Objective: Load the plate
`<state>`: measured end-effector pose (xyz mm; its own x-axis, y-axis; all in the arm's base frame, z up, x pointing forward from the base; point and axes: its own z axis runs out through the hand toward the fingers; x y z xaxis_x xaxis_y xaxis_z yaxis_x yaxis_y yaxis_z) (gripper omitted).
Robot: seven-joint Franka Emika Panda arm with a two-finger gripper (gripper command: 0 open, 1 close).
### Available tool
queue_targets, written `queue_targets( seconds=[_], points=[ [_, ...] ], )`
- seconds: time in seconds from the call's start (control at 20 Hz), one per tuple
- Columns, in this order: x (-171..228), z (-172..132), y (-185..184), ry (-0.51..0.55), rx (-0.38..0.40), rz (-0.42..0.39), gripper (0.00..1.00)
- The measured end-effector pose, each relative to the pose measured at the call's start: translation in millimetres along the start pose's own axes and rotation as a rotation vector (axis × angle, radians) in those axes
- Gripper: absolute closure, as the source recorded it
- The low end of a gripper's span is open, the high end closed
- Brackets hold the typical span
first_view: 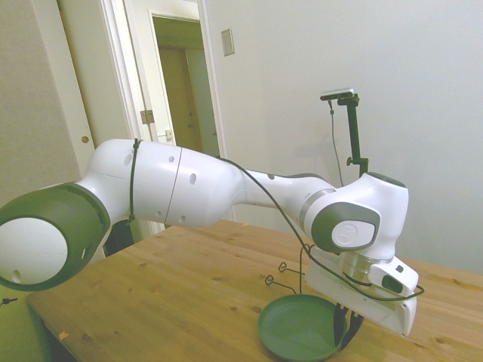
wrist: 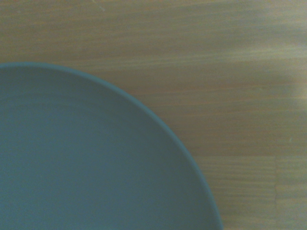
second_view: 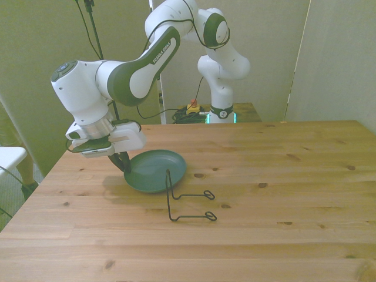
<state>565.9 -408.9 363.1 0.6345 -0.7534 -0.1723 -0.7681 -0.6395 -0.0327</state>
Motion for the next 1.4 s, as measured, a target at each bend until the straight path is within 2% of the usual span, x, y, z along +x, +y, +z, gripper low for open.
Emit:
queue_targets(
  seconds=[0.2,0.75,0.9,1.05,1.4],
  points=[
    [-27.0,-34.6,9.6,0.074,0.000,-0.009,1.00],
    [-151.6,-150.3,34.8,0.309,0.069,-0.043,1.00],
    [-181.4,-182.4,17.5,0.385,0.081,-0.013,1.00],
    [-197.9,-200.7,-5.2,0.439,0.090,0.021,1.00],
    [-208.4,-215.6,-52.7,0.567,0.099,0.129,1.00]
  ],
)
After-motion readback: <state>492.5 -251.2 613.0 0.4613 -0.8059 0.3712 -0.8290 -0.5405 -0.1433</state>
